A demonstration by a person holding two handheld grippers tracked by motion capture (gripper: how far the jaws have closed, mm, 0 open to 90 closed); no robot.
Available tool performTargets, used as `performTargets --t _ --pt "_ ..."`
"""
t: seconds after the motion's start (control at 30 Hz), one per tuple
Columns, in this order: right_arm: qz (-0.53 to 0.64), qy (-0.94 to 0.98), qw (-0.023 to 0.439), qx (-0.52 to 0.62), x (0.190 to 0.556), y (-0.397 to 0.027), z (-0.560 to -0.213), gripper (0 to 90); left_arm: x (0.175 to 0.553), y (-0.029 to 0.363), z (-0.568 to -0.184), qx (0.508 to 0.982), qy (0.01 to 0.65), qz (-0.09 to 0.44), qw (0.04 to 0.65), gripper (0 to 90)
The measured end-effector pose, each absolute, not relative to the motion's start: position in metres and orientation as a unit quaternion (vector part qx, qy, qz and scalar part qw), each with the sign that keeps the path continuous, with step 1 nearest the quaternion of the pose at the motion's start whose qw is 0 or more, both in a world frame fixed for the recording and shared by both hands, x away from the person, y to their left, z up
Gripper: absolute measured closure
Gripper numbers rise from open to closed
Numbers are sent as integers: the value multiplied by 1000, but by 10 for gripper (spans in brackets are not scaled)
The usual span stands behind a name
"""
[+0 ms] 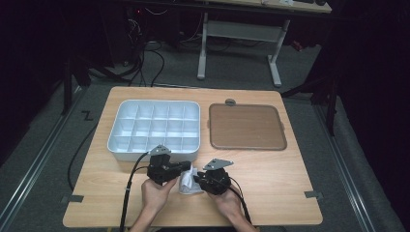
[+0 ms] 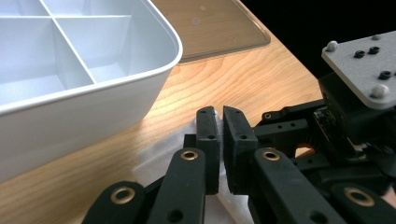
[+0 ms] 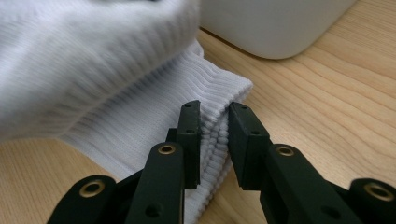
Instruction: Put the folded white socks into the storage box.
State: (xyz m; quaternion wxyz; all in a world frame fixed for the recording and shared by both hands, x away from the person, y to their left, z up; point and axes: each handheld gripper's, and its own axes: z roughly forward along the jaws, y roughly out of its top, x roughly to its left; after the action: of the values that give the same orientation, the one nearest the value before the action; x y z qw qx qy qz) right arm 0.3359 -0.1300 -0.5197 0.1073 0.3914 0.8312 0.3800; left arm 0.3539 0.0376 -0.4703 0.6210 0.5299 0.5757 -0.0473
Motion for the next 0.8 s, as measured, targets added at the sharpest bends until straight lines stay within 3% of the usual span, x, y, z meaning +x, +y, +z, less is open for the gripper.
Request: performTargets --t 0.23,0.8 --pt "381 837 102 380 337 -123 -519 761 354 27 -482 557 568 -12 606 861" --pt "392 834 94 376 334 -144 -510 705 357 18 -492 572 565 10 595 861"
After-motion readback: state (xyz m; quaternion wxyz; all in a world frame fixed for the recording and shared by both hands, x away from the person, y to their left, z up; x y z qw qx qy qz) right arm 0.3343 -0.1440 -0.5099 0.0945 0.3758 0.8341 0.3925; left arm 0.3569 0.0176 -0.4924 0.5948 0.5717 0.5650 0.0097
